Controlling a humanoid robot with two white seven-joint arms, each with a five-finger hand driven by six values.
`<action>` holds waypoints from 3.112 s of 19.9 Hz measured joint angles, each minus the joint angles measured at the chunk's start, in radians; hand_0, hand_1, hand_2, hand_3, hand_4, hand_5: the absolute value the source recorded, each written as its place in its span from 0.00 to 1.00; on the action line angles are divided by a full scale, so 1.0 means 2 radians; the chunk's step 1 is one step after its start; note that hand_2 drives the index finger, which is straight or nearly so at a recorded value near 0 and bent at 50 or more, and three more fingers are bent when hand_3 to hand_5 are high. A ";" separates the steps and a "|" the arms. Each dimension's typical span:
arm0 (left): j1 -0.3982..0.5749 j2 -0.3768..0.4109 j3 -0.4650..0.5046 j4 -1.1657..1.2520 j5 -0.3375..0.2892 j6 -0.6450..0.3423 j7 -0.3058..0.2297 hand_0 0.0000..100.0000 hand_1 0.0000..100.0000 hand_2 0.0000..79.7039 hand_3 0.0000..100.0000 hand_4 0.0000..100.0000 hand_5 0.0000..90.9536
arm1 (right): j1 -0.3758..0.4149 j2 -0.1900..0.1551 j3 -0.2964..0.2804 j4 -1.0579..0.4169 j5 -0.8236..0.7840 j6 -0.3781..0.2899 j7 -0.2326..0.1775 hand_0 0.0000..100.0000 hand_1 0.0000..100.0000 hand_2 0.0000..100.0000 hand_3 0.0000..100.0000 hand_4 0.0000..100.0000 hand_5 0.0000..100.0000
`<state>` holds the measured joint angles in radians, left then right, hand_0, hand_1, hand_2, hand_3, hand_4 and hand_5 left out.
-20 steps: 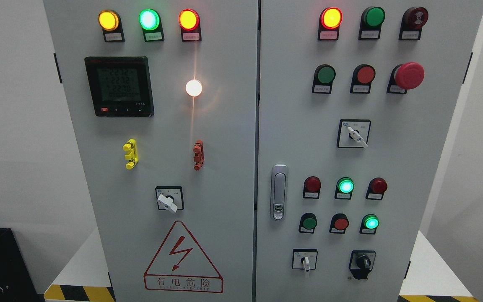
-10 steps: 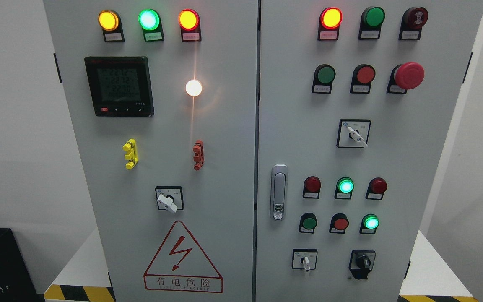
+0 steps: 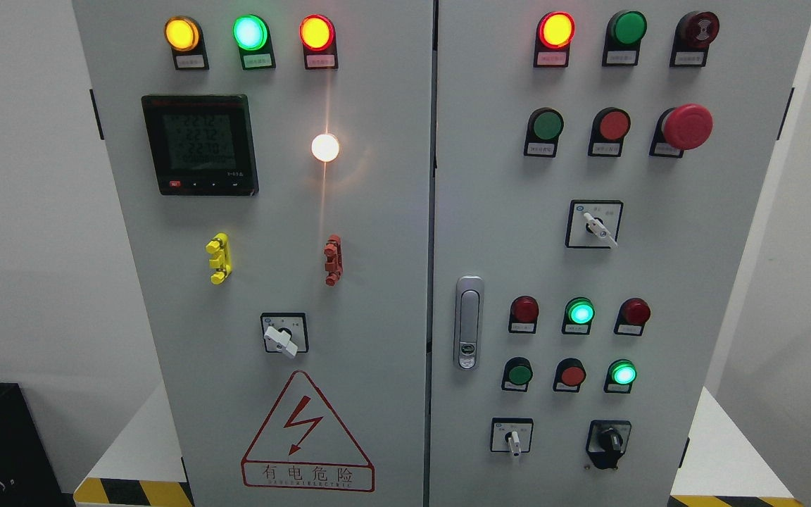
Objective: Flip black knob to close circuit
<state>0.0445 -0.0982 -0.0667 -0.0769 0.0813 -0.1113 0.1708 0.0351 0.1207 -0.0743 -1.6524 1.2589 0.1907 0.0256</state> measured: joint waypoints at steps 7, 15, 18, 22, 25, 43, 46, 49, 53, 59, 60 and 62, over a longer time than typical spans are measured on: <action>0.000 0.000 0.000 0.000 0.000 0.000 0.002 0.12 0.56 0.00 0.00 0.00 0.00 | -0.024 0.001 -0.001 -0.015 0.017 0.010 0.014 0.00 0.00 0.99 1.00 1.00 1.00; 0.000 0.000 0.000 0.000 0.000 0.000 0.002 0.12 0.56 0.00 0.00 0.00 0.00 | -0.048 0.002 -0.003 -0.025 0.030 0.018 0.028 0.00 0.00 0.99 1.00 1.00 1.00; 0.000 0.000 0.000 0.000 0.000 0.000 0.002 0.12 0.56 0.00 0.00 0.00 0.00 | -0.055 0.002 -0.004 -0.027 0.033 0.021 0.035 0.00 0.00 0.99 1.00 1.00 1.00; 0.000 0.000 0.000 0.000 0.000 0.000 0.002 0.12 0.56 0.00 0.00 0.00 0.00 | -0.066 0.002 -0.006 -0.029 0.038 0.024 0.043 0.00 0.00 0.99 1.00 1.00 1.00; 0.000 0.000 0.000 0.000 0.000 0.000 0.002 0.12 0.56 0.00 0.00 0.00 0.00 | -0.076 0.002 -0.009 -0.030 0.041 0.025 0.048 0.00 0.00 0.99 1.00 1.00 1.00; 0.000 0.000 0.000 0.000 0.000 0.000 0.004 0.12 0.56 0.00 0.00 0.00 0.00 | -0.113 0.000 -0.029 -0.031 0.049 0.025 0.073 0.00 0.00 0.98 1.00 1.00 1.00; 0.000 0.000 0.000 0.000 0.000 0.000 0.003 0.12 0.56 0.00 0.00 0.00 0.00 | -0.116 -0.001 -0.032 -0.031 0.051 0.025 0.074 0.00 0.00 0.98 1.00 1.00 1.00; 0.000 0.000 0.000 0.000 0.000 0.000 0.003 0.12 0.56 0.00 0.00 0.00 0.00 | -0.117 -0.001 -0.035 -0.031 0.054 0.025 0.074 0.00 0.00 0.98 1.00 1.00 1.00; 0.000 0.000 0.000 0.000 0.000 0.000 0.003 0.12 0.56 0.00 0.00 0.00 0.00 | -0.119 -0.001 -0.039 -0.029 0.060 0.025 0.074 0.00 0.00 0.98 1.00 1.00 1.00; 0.000 0.000 0.000 0.000 0.000 0.000 0.002 0.12 0.56 0.00 0.00 0.00 0.00 | -0.125 -0.002 -0.045 -0.025 0.066 0.025 0.075 0.00 0.00 0.98 1.00 1.00 1.00; 0.000 0.000 0.000 0.000 0.000 0.000 0.002 0.12 0.56 0.00 0.00 0.00 0.00 | -0.126 -0.002 -0.046 -0.024 0.067 0.024 0.075 0.00 0.00 0.98 1.00 1.00 1.00; 0.000 0.000 0.000 0.000 0.000 0.000 0.002 0.12 0.56 0.00 0.00 0.00 0.00 | -0.128 -0.002 -0.049 -0.023 0.067 0.022 0.075 0.00 0.00 0.98 1.00 1.00 1.00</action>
<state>0.0445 -0.0982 -0.0666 -0.0768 0.0813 -0.1113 0.1751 -0.2203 0.1161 -0.1719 -1.6983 1.3939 0.2353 0.1765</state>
